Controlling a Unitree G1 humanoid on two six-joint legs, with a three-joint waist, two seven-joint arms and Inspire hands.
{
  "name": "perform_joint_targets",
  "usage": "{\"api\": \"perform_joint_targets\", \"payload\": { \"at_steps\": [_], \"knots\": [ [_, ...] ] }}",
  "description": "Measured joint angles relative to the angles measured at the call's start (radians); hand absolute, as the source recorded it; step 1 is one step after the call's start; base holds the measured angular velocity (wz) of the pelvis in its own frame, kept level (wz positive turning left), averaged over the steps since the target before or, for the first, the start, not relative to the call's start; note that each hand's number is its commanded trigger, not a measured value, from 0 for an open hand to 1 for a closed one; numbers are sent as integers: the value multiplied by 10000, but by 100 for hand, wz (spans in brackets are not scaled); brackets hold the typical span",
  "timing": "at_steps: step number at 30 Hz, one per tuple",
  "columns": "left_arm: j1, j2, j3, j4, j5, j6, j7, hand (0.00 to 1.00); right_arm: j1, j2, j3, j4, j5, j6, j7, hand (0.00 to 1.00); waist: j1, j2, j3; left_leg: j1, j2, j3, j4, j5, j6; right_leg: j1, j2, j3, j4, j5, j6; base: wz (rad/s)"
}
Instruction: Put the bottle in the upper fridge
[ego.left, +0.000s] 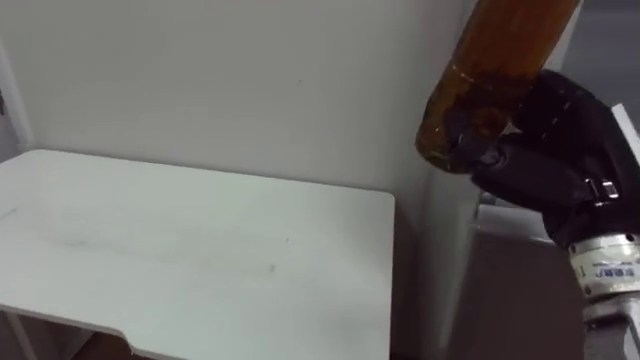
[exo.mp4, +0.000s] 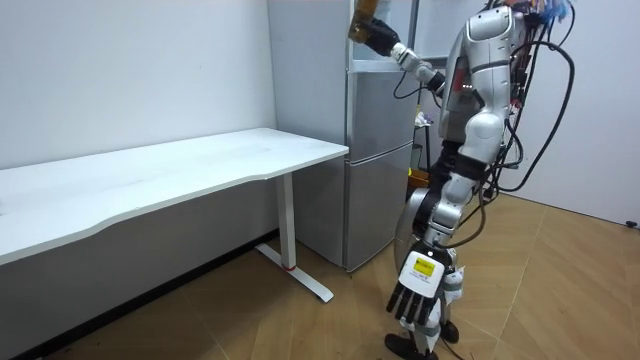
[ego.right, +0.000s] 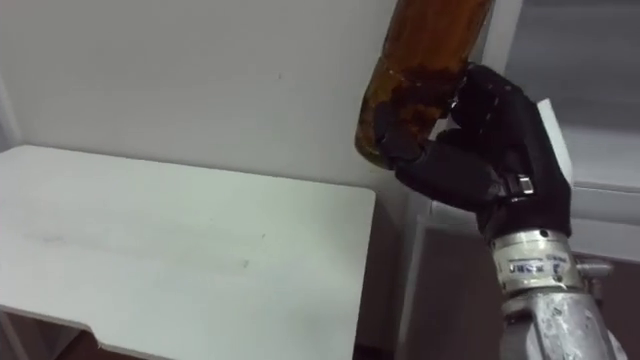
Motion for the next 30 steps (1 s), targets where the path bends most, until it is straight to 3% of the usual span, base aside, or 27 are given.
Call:
{"api": "perform_joint_targets", "payload": {
  "at_steps": [3,7,10,11,13,17,24,30],
  "knots": [
    [127,-20,0,-2,3,-15,0,0,591,-1,-390,-398,37,0,15,100,-59,-59,-18,70,58,227,3,-67,-22,4,41,224,5,1,-2,-26],
    [135,-14,60,3,-1,-108,-2,0,933,-51,-1055,-434,81,1,-26,100,-413,-48,-14,93,56,272,56,-122,-5,-55,80,260,30,3,-6,-6],
    [138,-13,467,25,-11,-231,-4,0,998,-116,-1472,-386,277,1,-98,100,-525,-46,28,193,91,431,40,-126,-11,-60,134,499,28,5,-10,-14],
    [144,-15,651,52,-11,-239,-5,0,999,-200,-1560,-376,310,1,-133,100,-536,-115,96,187,97,461,35,-133,-20,-49,144,514,22,3,-14,-15],
    [139,-15,902,166,-9,-273,-8,0,1002,-259,-1780,-374,315,1,-127,100,-603,-126,102,192,96,493,20,-137,-24,-74,148,556,-37,-25,-14,-7],
    [157,20,1170,270,-9,-263,-32,0,1084,-267,-2343,-374,340,2,-345,100,-666,-221,68,176,100,541,-4,-139,-28,-138,165,638,-82,-52,-13,-1],
    [148,19,1462,356,4,-199,-165,0,1166,-267,-2455,-327,286,137,-526,100,-677,-455,1,170,219,712,-7,-219,-102,-82,279,740,-170,11,-61,-6],
    [139,1,1527,364,-2,-148,-179,0,1235,-268,-2458,-309,166,138,-521,100,-671,-414,9,156,264,731,2,-329,-120,-49,313,743,-161,12,-62,0]
  ]
}}
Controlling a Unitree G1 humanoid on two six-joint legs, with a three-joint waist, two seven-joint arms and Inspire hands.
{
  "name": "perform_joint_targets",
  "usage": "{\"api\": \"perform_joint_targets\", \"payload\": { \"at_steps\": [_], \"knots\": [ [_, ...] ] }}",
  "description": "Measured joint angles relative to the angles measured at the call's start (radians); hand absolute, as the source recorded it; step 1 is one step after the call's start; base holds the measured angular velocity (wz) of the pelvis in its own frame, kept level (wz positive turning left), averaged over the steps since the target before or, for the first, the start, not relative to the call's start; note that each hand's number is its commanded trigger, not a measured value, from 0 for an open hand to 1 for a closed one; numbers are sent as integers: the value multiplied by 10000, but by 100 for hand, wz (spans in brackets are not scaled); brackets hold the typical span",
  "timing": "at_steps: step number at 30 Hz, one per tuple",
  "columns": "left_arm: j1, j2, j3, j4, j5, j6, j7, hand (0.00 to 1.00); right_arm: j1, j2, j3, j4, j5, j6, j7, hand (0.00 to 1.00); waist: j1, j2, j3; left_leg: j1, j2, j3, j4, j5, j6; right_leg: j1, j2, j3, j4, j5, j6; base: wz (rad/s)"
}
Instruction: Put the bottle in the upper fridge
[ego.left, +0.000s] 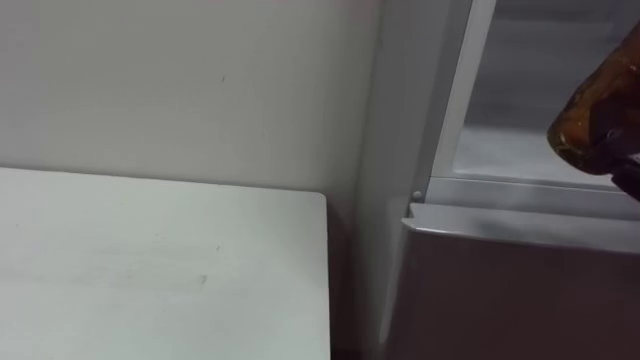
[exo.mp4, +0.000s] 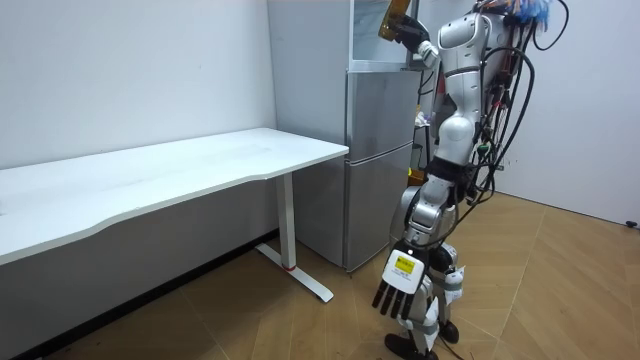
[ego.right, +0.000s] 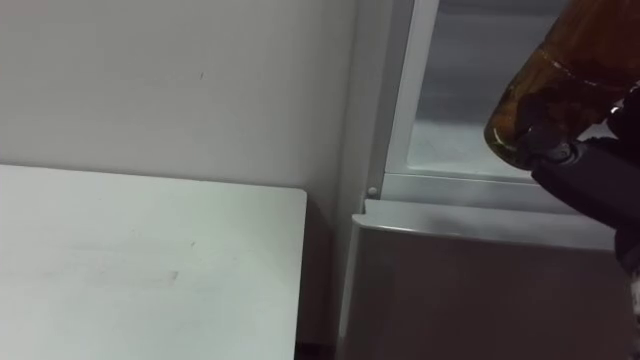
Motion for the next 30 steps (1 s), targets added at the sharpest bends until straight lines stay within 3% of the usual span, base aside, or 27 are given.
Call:
{"api": "perform_joint_targets", "payload": {
  "at_steps": [9,12,14,16,19,24,28,30],
  "knots": [
    [-13,1,2,7,-5,32,18,0,-67,-28,12,1024,-164,160,-109,100,220,3,52,50,-4,10,-4,-13,7,37,-5,13,12,0,0,-1],
    [-49,1,18,3,-2,31,18,0,-206,-328,19,1594,-220,378,-396,100,413,-25,80,-37,-4,-9,21,-23,-2,-68,-3,5,35,0,0,0],
    [-68,3,17,-17,2,43,16,0,-691,-668,45,2290,-259,476,-610,100,469,-54,126,-189,-3,-27,77,-21,-3,-176,-3,-14,63,4,-6,2],
    [-51,2,15,-18,6,201,11,0,-1163,-728,44,2814,-270,655,-833,100,529,-66,141,-211,-8,-57,76,-21,-3,-205,-1,-13,99,3,-5,0],
    [-48,0,-1,-57,-12,450,1,0,-1996,-831,55,3973,-307,744,-1274,100,674,-100,111,-277,-13,-75,76,-14,1,-302,-19,-103,166,1,-1,2],
    [-35,11,8,-156,-7,659,38,0,-3110,-900,309,5270,-331,1188,-2132,100,740,-133,73,-347,-42,-276,81,-5,12,-309,-88,-709,174,-2,3,13],
    [-27,38,15,-268,1,801,86,0,-3754,-1578,927,5736,-356,1633,-2379,100,931,-186,40,-359,-34,-292,69,-3,9,-330,-109,-1108,172,-5,8,2],
    [19,61,44,-270,-2,817,58,0,-3981,-1667,1117,5905,-350,1688,-2386,100,1039,-231,15,-388,-31,-310,64,-3,9,-326,-106,-1130,174,-5,8,4]
  ]
}}
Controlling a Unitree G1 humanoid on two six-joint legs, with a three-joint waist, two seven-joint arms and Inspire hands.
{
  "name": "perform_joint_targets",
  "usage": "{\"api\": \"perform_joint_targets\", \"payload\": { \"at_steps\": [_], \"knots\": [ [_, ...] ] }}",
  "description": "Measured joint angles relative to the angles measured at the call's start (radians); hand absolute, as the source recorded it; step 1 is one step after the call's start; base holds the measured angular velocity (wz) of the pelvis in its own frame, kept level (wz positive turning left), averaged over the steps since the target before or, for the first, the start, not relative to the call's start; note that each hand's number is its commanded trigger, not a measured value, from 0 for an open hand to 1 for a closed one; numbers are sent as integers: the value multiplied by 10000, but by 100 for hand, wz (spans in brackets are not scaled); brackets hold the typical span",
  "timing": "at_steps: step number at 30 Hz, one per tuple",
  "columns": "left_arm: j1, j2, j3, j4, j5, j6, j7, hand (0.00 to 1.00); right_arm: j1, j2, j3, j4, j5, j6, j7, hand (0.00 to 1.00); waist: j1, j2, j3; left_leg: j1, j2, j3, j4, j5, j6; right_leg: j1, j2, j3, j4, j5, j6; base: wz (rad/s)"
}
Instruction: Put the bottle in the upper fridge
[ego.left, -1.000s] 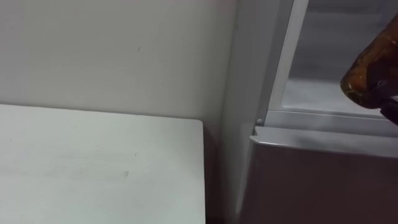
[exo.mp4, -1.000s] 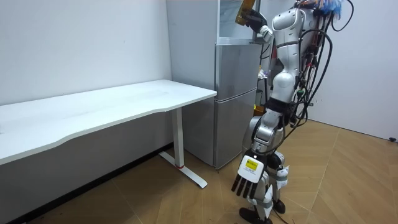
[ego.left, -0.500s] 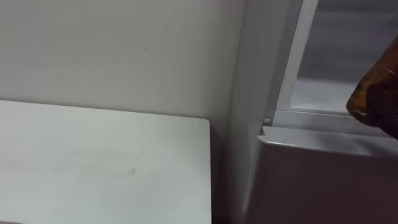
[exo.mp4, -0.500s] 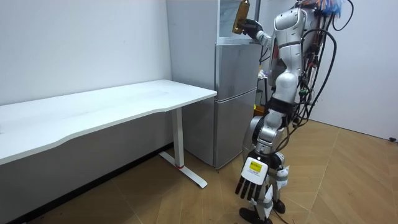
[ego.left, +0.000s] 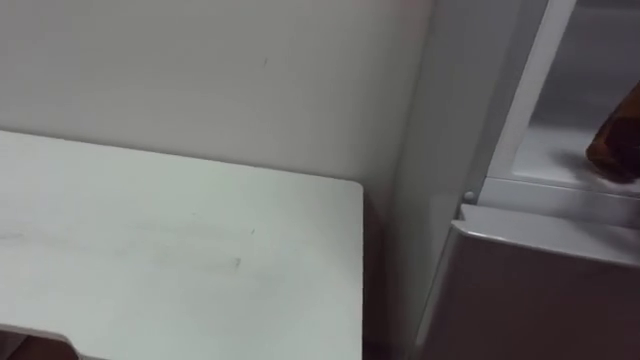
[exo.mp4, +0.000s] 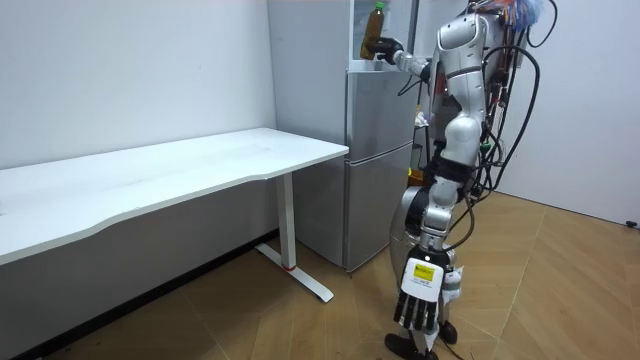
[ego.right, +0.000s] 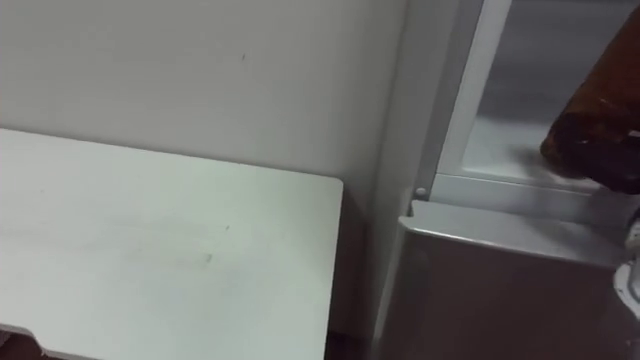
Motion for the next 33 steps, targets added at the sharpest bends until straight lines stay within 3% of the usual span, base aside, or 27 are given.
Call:
{"api": "perform_joint_targets", "payload": {
  "at_steps": [5,13,19,24,26,33],
  "knots": [
    [11,104,1,19,-7,117,-139,0,-856,-4,156,1206,94,201,49,100,205,-133,-82,2,-22,-186,22,0,0,79,2,-35,-6,0,0,10],
    [249,110,0,-61,-70,289,-230,0,-1057,-76,558,1798,29,199,157,100,422,-89,-34,23,-28,-388,71,-6,-9,236,25,57,-37,-2,3,8],
    [496,284,0,-168,-117,394,106,0,-1056,-709,1099,2169,296,131,-34,100,540,-115,-20,-132,-22,-478,177,18,-51,175,40,43,-45,-2,3,4],
    [652,419,-5,-634,-130,582,238,0,-1078,-833,1215,2633,654,-70,-315,100,604,-115,-21,-405,-18,-644,415,18,-62,114,40,-214,-45,-1,2,12],
    [656,479,-35,-912,-130,604,253,0,-1147,-840,1238,3099,950,-326,-334,100,717,-122,-15,-453,-13,-717,553,9,-72,154,49,-300,-40,0,1,8],
    [666,487,-52,-1404,-133,868,247,0,-1150,-933,1214,3522,1231,-758,-141,100,695,-54,-26,-1047,7,-904,1047,-64,-112,-148,69,-592,-15,44,-72,8]
  ]
}}
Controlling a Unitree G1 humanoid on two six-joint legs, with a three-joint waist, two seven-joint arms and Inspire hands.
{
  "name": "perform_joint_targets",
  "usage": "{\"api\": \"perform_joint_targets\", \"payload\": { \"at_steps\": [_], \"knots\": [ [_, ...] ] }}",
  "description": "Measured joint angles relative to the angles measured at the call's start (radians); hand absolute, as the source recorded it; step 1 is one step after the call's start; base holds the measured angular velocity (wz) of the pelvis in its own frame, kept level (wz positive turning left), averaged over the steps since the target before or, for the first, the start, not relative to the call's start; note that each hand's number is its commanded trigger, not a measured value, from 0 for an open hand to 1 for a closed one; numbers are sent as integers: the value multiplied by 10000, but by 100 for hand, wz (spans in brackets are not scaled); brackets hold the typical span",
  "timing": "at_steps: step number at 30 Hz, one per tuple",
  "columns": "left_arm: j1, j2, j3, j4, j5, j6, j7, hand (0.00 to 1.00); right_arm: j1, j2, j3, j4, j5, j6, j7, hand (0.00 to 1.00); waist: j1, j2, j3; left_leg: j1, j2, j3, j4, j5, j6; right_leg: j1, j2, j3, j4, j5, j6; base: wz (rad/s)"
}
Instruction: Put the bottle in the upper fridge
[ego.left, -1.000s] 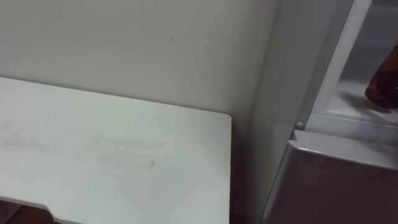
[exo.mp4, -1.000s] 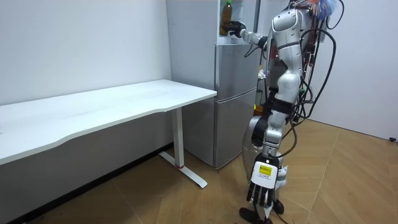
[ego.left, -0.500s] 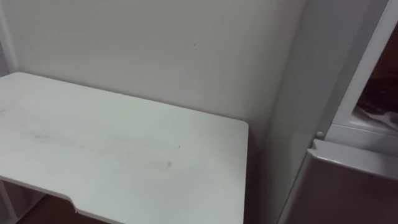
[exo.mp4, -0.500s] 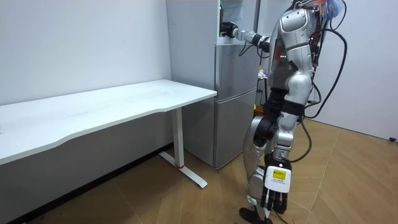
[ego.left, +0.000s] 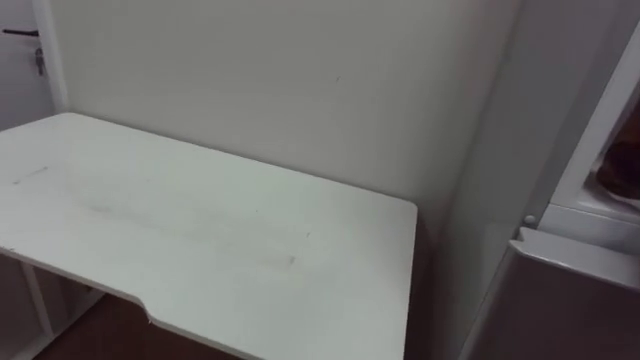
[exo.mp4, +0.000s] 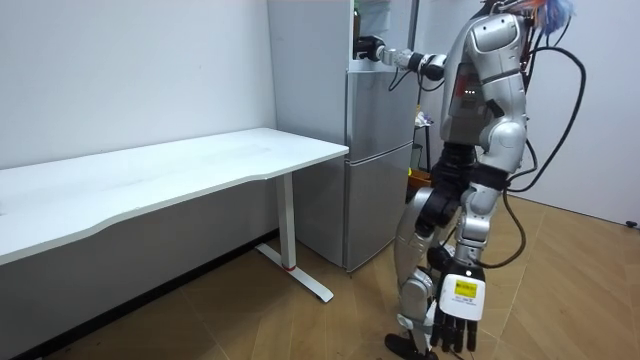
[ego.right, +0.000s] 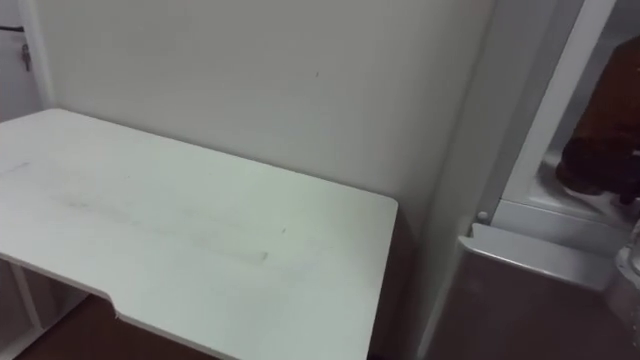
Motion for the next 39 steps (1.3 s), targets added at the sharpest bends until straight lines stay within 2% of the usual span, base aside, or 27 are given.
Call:
{"api": "perform_joint_targets", "payload": {
  "at_steps": [1,2,3,4,6,8,9,10,11,21,25,26,27,33,39],
  "knots": [
    [11,0,0,-115,-1,38,0,0,0,-51,-1,38,69,-10,35,100,33,25,-7,-59,0,-12,46,-1,-4,-24,4,0,-1,17,-25,0],
    [40,0,0,-252,-2,71,0,0,0,-75,-5,112,74,-72,89,82,29,66,1,-95,0,-46,117,-11,1,-24,13,6,0,27,-39,5],
    [55,0,-3,-330,-2,87,0,0,0,-88,-5,125,56,-84,102,40,20,88,1,-120,0,-70,160,-22,4,-23,20,11,0,31,-45,8],
    [58,4,-7,-441,-1,102,0,0,0,-95,-1,142,11,-108,107,26,7,129,1,-164,-7,-129,215,-30,3,-30,35,39,0,40,-56,8],
    [58,7,-40,-597,0,113,0,0,0,-111,-12,210,-69,-196,174,18,12,191,-13,-226,-11,-170,283,-35,3,-48,53,82,2,42,-57,6],
    [61,6,-43,-660,2,166,-3,0,4,-114,-60,240,-99,-231,334,22,4,256,-35,-215,-12,-181,290,-25,-5,-32,56,72,7,54,-75,0],
    [68,6,-43,-680,3,204,-3,0,8,-114,-60,259,-99,-232,383,16,3,265,-39,-199,-12,-181,290,-23,-6,-21,57,70,11,55,-76,0],
    [105,7,-40,-731,3,256,-2,0,9,-118,-59,297,-89,-227,489,4,17,267,-40,-169,-9,-181,284,-19,-12,-2,60,66,21,55,-76,0],
    [137,5,-41,-733,2,282,-3,0,25,-134,-45,300,-105,-174,576,0,19,265,-40,-155,-6,-181,283,-15,-15,12,63,61,25,55,-77,0],
    [283,9,-32,-733,-6,302,0,0,177,-190,-44,345,-148,-67,705,0,20,208,-32,-68,-9,-200,279,-13,-16,132,63,59,10,62,-87,1],
    [347,37,-29,-732,-286,302,4,0,246,-241,25,421,-233,-49,912,0,14,110,-32,-61,-7,-203,280,-12,-20,145,71,66,-4,61,-85,0],
    [365,47,-29,-731,-371,302,3,0,258,-241,25,446,-231,-10,964,27,20,78,-30,-51,-7,-202,280,-12,-20,159,74,69,-8,61,-85,0],
    [375,49,-27,-730,-371,302,0,0,264,-244,25,448,-243,33,968,100,19,65,-29,-47,-7,-202,281,-12,-19,164,74,69,-7,61,-85,0],
    [450,137,-27,-725,-380,279,-44,0,300,-281,40,480,-277,59,1261,100,15,34,-21,-30,-6,-203,287,-13,-19,175,94,215,-3,61,-83,0],
    [593,230,-126,-732,-376,271,-80,0,386,-463,444,360,-607,65,1765,100,4,54,-16,22,2,-180,279,-21,-14,170,151,662,2,47,-61,-1]
  ]
}}
